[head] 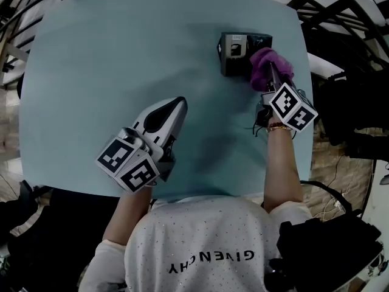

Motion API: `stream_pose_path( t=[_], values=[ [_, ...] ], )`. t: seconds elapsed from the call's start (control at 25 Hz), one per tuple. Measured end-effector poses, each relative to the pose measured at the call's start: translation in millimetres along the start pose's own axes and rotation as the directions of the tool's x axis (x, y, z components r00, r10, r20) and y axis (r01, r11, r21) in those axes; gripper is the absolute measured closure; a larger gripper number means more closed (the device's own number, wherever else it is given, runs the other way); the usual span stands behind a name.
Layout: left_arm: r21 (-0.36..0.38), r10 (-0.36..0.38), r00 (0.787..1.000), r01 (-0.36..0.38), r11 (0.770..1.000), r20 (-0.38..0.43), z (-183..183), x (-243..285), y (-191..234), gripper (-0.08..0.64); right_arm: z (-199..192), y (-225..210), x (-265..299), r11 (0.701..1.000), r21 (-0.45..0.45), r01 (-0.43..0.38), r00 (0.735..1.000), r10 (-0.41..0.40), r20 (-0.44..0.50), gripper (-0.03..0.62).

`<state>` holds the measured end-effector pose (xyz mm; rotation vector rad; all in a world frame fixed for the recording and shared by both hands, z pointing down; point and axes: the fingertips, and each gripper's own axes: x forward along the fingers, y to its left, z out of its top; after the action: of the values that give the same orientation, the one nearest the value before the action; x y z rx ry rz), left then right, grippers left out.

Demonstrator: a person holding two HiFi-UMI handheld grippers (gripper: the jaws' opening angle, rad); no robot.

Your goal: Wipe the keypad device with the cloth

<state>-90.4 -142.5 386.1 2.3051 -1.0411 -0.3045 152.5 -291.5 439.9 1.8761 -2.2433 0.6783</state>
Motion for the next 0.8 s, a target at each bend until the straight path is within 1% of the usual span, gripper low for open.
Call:
stream_pose_path(
  t=[0.04,0.08,0.16,0.24,0.32,0.36,0.44,0.6,0.8],
  values=[
    [0.005,0.004,1.0,-0.004,1.0,-0.003,-1,-2,0,0.56,0,20,1,0.997,-0.015,-0.075,0.997,0.075,0.008,0.538],
    [0.004,0.012,1.0,-0.012,1.0,-0.002,-1,-4,1,0.56,-2,41,1,0.988,-0.038,-0.149,0.989,0.149,0.005,0.538],
    [-0.008,0.031,1.0,-0.031,0.999,0.006,-1,-8,5,0.56,-13,80,2,0.956,-0.113,-0.27,0.963,0.268,-0.029,0.538],
    [-0.012,0.037,0.999,-0.037,0.999,0.013,-1,-11,7,0.56,-29,110,1,0.913,-0.208,-0.351,0.936,0.342,-0.081,0.538],
    [-0.004,0.035,0.999,-0.035,0.999,0.015,-1,-12,5,0.56,-45,125,1,0.876,-0.275,-0.396,0.918,0.372,-0.137,0.538],
    [0.0,0.035,0.999,-0.035,0.999,0.016,-1,-12,4,0.56,-51,126,2,0.867,-0.293,-0.403,0.915,0.37,-0.163,0.538],
    [0.002,0.038,0.999,-0.038,0.999,0.018,-1,-14,3,0.56,-60,120,4,0.869,-0.312,-0.385,0.92,0.336,-0.2,0.538],
    [0.002,0.047,0.999,-0.047,0.999,0.022,-1,-15,3,0.56,-57,102,8,0.887,-0.312,-0.342,0.935,0.289,-0.204,0.538],
    [0.01,0.044,0.999,-0.044,0.999,0.023,-2,-12,0,0.56,-48,69,11,0.922,-0.286,-0.26,0.96,0.214,-0.183,0.538]
  ],
)
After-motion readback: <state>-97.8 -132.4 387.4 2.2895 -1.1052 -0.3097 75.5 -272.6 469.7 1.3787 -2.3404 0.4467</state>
